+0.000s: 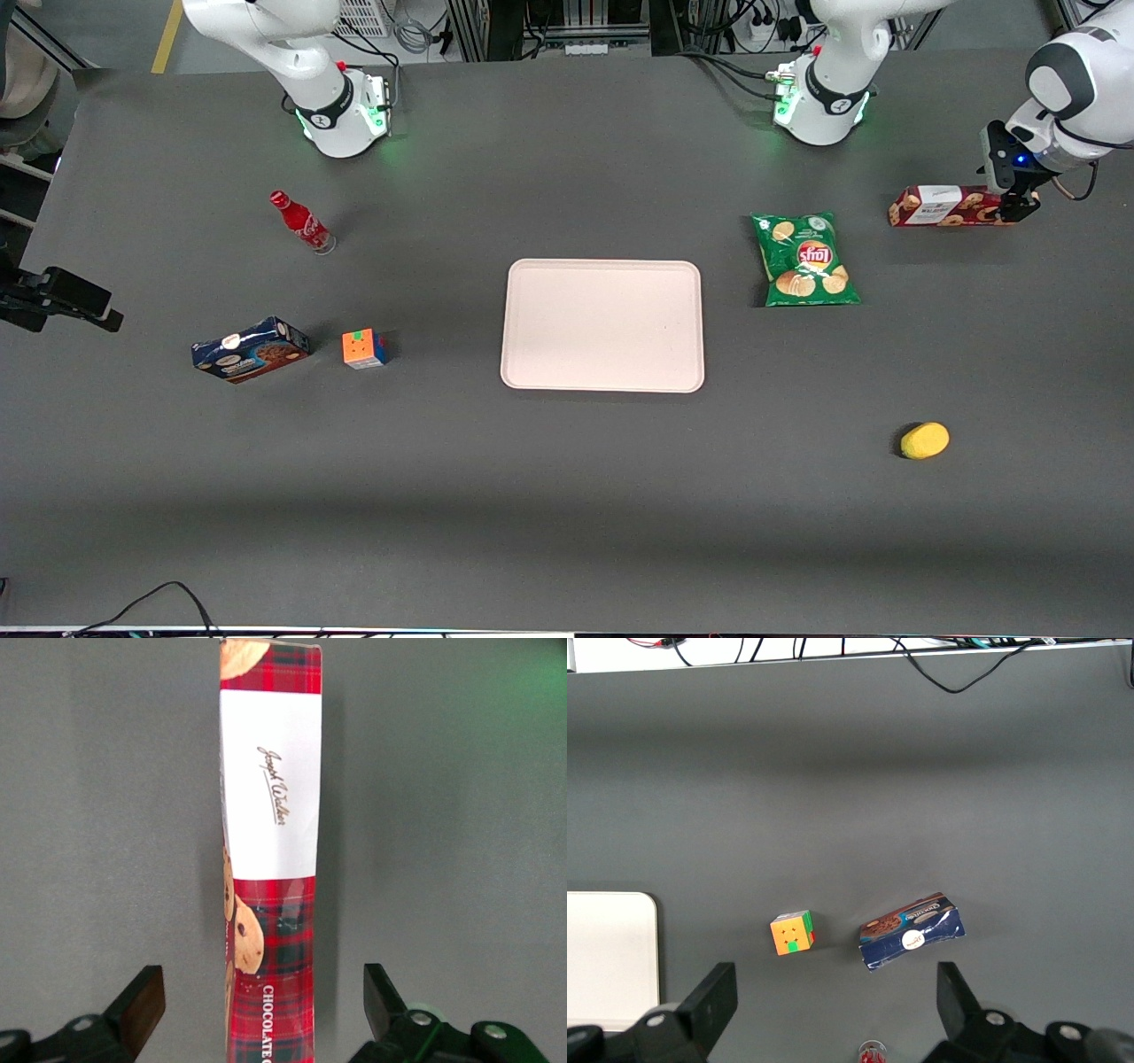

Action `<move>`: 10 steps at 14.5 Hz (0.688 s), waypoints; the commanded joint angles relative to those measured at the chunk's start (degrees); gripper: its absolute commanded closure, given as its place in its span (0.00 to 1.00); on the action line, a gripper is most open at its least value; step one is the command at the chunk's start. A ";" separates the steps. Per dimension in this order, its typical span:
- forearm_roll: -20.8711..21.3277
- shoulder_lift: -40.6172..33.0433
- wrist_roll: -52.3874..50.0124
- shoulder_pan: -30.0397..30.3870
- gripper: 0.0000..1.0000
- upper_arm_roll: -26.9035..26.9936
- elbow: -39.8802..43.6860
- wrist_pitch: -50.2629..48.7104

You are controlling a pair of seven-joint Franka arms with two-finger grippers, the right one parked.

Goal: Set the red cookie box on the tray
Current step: 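Lower the left gripper around the cookie box and close it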

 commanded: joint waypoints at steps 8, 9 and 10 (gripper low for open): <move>0.14 2.49 0.16 0.27 0.05 0.64 -3.58 6.05; 0.14 2.76 0.16 0.09 0.12 0.64 -3.58 6.05; 0.14 2.76 0.16 0.00 0.19 0.55 -3.58 6.05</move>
